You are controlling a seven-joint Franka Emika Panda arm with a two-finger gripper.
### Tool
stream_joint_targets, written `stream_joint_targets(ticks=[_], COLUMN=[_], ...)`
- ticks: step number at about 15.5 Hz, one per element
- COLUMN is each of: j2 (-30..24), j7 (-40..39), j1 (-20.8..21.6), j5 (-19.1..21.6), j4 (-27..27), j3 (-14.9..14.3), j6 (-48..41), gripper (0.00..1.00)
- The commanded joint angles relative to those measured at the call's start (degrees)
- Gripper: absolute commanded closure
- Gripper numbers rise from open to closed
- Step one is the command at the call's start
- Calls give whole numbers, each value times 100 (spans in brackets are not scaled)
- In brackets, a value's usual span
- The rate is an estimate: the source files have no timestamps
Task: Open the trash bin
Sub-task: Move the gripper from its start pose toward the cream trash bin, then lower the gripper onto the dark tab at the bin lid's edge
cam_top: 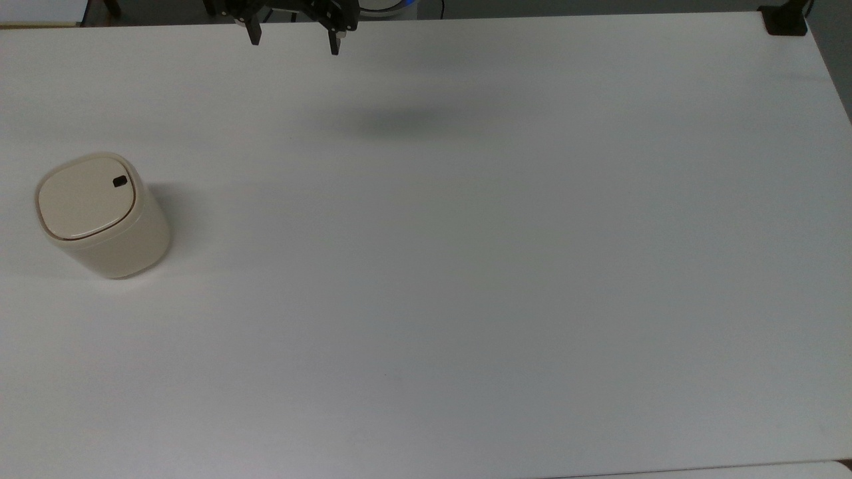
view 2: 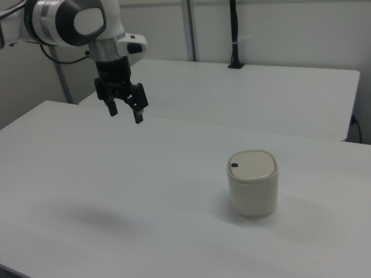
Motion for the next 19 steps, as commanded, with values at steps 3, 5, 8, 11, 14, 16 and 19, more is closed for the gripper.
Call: stream_joint_targets(ticks=[3,5,8,11,14,16,19], j2=[-46,-46,-63,-46,41,191,340], j7=[-441,-414,-432,-397,-170,435,1314], j1=[-1,-1,-1,-10,-19,-19,-54], j5=[94,103,112,33,59,94,33], j4=[5,13,13,13,170,338,321], j3=[-156,-147,-147,-147,-269,-419,-691], j6=[11,-15,-42,2,11,45,861], gripper=[0,0,0,2,44,73,98])
